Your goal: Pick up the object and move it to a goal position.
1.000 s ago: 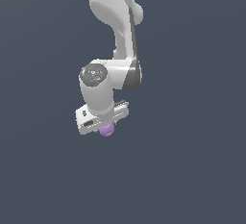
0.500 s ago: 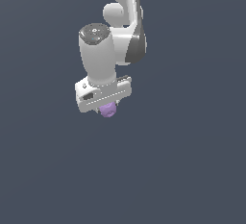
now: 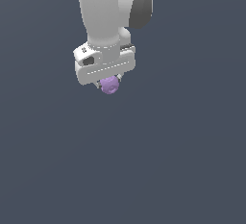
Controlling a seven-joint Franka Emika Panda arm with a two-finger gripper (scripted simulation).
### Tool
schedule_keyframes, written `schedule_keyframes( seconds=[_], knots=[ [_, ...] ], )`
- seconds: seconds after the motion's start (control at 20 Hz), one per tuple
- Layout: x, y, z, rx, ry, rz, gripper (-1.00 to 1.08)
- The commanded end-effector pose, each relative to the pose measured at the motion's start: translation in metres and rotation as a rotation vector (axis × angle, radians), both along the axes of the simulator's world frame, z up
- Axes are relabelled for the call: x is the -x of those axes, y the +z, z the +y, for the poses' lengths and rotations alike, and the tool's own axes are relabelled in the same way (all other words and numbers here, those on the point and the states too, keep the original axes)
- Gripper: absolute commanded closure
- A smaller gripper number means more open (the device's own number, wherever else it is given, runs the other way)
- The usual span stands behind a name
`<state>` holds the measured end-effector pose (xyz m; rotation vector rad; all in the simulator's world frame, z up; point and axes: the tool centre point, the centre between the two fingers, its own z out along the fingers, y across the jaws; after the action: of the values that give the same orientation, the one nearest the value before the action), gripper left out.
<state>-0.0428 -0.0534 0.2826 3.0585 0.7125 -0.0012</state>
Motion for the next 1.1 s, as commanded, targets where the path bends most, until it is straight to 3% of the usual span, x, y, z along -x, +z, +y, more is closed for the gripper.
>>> schedule_keyframes(
  seconds=[0.0, 0.55, 1.05],
  knots=[
    [0.014, 0.023, 0.003, 0.000, 0.000, 0.000, 1.08],
    [0.062, 0.111, 0.013, -0.001, 0.000, 0.000, 1.08],
    [0.078, 0.144, 0.017, -0.001, 0.000, 0.000, 1.08]
  ],
)
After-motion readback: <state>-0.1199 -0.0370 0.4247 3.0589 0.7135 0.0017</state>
